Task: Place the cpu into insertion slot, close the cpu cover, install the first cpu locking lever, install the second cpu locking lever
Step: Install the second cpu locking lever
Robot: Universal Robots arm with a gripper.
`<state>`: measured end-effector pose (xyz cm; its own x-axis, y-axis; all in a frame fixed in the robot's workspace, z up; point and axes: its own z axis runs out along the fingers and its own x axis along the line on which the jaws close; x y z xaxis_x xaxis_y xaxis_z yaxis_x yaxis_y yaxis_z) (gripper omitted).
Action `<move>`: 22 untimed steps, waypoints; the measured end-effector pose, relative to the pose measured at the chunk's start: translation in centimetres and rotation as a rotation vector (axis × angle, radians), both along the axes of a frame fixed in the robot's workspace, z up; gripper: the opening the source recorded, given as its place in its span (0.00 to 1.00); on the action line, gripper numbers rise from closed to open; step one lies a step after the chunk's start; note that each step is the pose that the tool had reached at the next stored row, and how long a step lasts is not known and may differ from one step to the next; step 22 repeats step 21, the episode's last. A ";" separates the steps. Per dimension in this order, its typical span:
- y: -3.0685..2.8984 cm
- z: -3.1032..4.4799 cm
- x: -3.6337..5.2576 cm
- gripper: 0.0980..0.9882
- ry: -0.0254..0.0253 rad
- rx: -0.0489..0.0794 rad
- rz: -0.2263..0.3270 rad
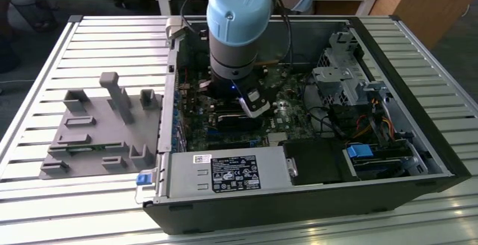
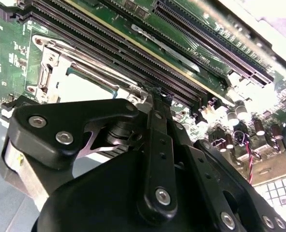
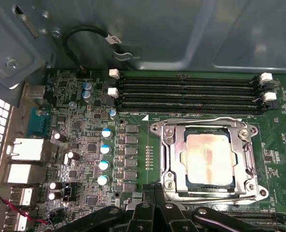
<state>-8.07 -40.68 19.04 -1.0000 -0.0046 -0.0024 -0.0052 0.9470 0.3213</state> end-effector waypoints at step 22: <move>0.00 2.19 -0.05 0.03 -0.0001 0.012 0.000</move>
